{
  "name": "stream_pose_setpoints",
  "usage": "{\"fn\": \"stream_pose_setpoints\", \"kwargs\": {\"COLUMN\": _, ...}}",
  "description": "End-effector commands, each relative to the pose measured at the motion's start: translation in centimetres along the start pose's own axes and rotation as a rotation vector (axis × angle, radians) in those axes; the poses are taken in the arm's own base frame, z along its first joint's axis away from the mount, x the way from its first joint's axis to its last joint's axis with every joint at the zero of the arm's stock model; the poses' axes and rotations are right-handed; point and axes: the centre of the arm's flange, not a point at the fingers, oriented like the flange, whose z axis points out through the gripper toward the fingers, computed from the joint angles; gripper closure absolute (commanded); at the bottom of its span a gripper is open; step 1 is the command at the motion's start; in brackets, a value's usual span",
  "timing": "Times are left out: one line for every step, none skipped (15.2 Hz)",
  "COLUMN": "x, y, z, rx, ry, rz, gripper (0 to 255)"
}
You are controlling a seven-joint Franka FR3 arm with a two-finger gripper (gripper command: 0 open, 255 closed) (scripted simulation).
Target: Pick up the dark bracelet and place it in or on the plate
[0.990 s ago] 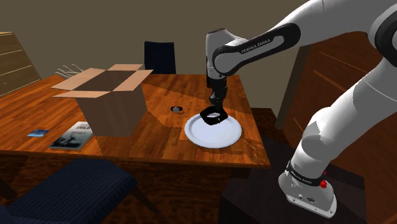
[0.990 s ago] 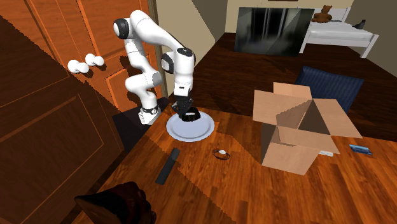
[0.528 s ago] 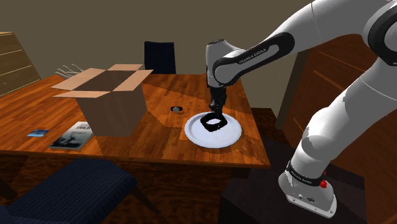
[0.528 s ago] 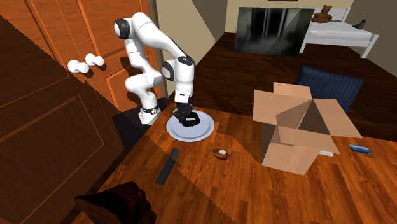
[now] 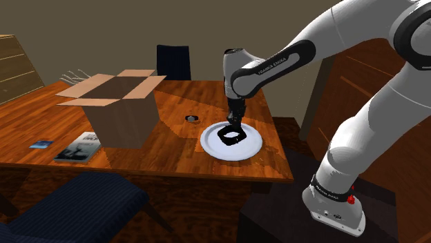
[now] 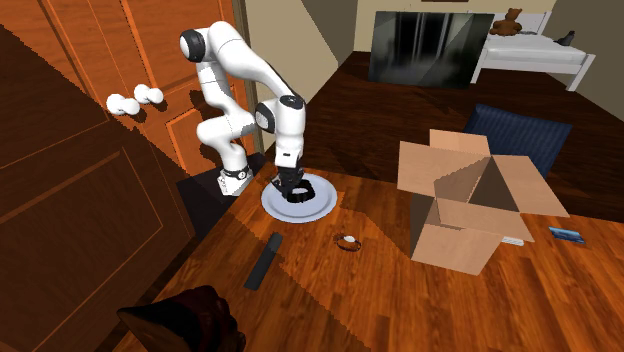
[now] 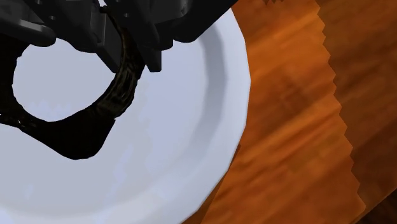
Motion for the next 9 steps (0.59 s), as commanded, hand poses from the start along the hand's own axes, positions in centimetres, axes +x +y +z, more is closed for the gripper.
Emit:
{"fn": "stream_pose_setpoints", "kwargs": {"x": 0.0, "y": 0.0, "z": 0.0, "rx": 0.000, "ry": 0.000, "rz": 0.000, "gripper": 255}}
{"fn": "stream_pose_setpoints", "kwargs": {"x": 0.0, "y": 0.0, "z": 0.0, "rx": 0.000, "ry": 0.000, "rz": 0.000, "gripper": 255}}
{"fn": "stream_pose_setpoints", "kwargs": {"x": 0.0, "y": 0.0, "z": 0.0, "rx": 0.000, "ry": 0.000, "rz": 0.000, "gripper": 0}}
{"fn": "stream_pose_setpoints", "kwargs": {"x": 0.0, "y": 0.0, "z": 0.0, "rx": 0.000, "ry": 0.000, "rz": 0.000, "gripper": 0}}
{"fn": "stream_pose_setpoints", "kwargs": {"x": 0.0, "y": 0.0, "z": 0.0, "rx": 0.000, "ry": 0.000, "rz": 0.000, "gripper": 0}}
{"fn": "stream_pose_setpoints", "kwargs": {"x": 0.0, "y": 0.0, "z": 0.0, "rx": 0.000, "ry": 0.000, "rz": 0.000, "gripper": 0}}
{"fn": "stream_pose_setpoints", "kwargs": {"x": 0.0, "y": 0.0, "z": 0.0, "rx": 0.000, "ry": 0.000, "rz": 0.000, "gripper": 0}}
{"fn": "stream_pose_setpoints", "kwargs": {"x": 0.0, "y": 0.0, "z": 0.0, "rx": 0.000, "ry": 0.000, "rz": 0.000, "gripper": 0}}
{"fn": "stream_pose_setpoints", "kwargs": {"x": 0.0, "y": 0.0, "z": -1.3, "rx": 0.000, "ry": 0.000, "rz": 0.000, "gripper": 0}}
